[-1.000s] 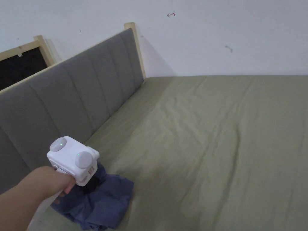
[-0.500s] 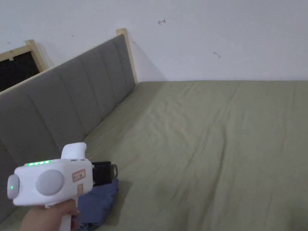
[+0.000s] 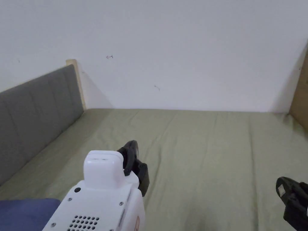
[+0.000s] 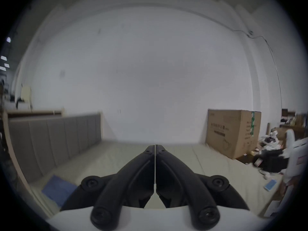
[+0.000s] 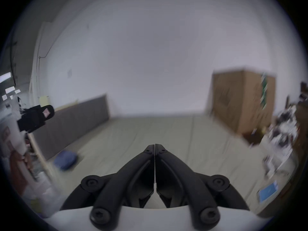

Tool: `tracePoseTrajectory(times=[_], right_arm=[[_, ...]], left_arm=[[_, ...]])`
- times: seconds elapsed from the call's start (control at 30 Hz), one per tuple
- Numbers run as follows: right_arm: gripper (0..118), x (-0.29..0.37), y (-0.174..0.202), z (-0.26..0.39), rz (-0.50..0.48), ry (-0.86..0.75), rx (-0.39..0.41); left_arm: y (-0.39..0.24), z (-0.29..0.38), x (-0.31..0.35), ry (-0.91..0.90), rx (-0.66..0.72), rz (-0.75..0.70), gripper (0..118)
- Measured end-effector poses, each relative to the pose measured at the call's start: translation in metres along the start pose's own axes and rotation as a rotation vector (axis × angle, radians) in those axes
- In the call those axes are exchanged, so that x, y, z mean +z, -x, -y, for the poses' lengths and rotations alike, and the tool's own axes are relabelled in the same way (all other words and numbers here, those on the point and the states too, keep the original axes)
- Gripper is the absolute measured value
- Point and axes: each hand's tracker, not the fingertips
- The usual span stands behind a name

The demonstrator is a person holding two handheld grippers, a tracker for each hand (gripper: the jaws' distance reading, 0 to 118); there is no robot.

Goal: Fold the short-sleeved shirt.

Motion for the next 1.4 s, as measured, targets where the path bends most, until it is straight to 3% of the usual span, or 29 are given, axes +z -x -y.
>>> tracePoseTrajectory(times=[0.13, 0.2, 0.3, 0.47, 0.53, 0.57, 0.6, 0.63, 0.67, 0.7, 0.73, 0.77, 0.83, 1.2, 1.4], right_arm=[[0, 0.016, -0.004, 0.028, 0.166, -0.32, 0.15], [0, 0.016, -0.007, 0.045, 0.243, -0.289, 0.142], [0, 0.018, -0.015, 0.055, 0.249, -0.157, 0.043], [4, 0.021, -0.024, 0.055, 0.278, -0.135, 0.074], [27, 0.022, -0.025, 0.052, 0.266, -0.14, 0.073], [48, 0.022, -0.023, 0.05, 0.259, -0.142, 0.078], [87, 0.021, -0.021, 0.048, 0.258, -0.141, 0.082], [108, 0.019, -0.019, 0.047, 0.26, -0.141, 0.085], [118, 0.019, -0.018, 0.047, 0.261, -0.146, 0.089], [118, 0.02, -0.017, 0.046, 0.262, -0.157, 0.093], [118, 0.021, -0.013, 0.042, 0.196, -0.23, 0.109], [118, 0.023, -0.013, 0.042, 0.244, -0.197, 0.109], [118, 0.022, -0.009, 0.041, 0.246, -0.186, 0.131], [118, 0.018, 0.003, 0.04, 0.205, -0.165, 0.185], [118, 0.015, 0.0, 0.038, 0.225, -0.156, 0.147]], left_arm=[[-0.023, 0.013, 0.006, -0.093, -0.071, -0.033, 0], [-0.029, 0.034, 0.008, -0.029, -0.105, -0.056, 0], [-0.031, 0.055, 0.015, 0.069, -0.052, -0.08, 0], [-0.033, 0.06, 0.027, 0.054, -0.115, -0.07, 1], [-0.033, 0.055, 0.028, 0.047, -0.113, -0.067, 8], [-0.032, 0.053, 0.029, 0.043, -0.104, -0.053, 18], [-0.03, 0.051, 0.03, 0.037, -0.084, -0.01, 39], [-0.029, 0.05, 0.031, 0.031, -0.065, 0.02, 62], [-0.029, 0.048, 0.029, 0.037, -0.072, 0.003, 86], [-0.03, 0.048, 0.027, 0.042, -0.073, -0.002, 111], [-0.03, 0.047, 0.026, 0.049, -0.07, -0.01, 118], [-0.029, 0.048, 0.027, 0.044, -0.061, -0.028, 118], [-0.029, 0.046, 0.022, 0.016, -0.061, -0.052, 118], [-0.025, 0.052, 0.02, 0.034, -0.072, -0.053, 118], [-0.025, 0.052, 0.02, 0.035, -0.084, -0.04, 118]])
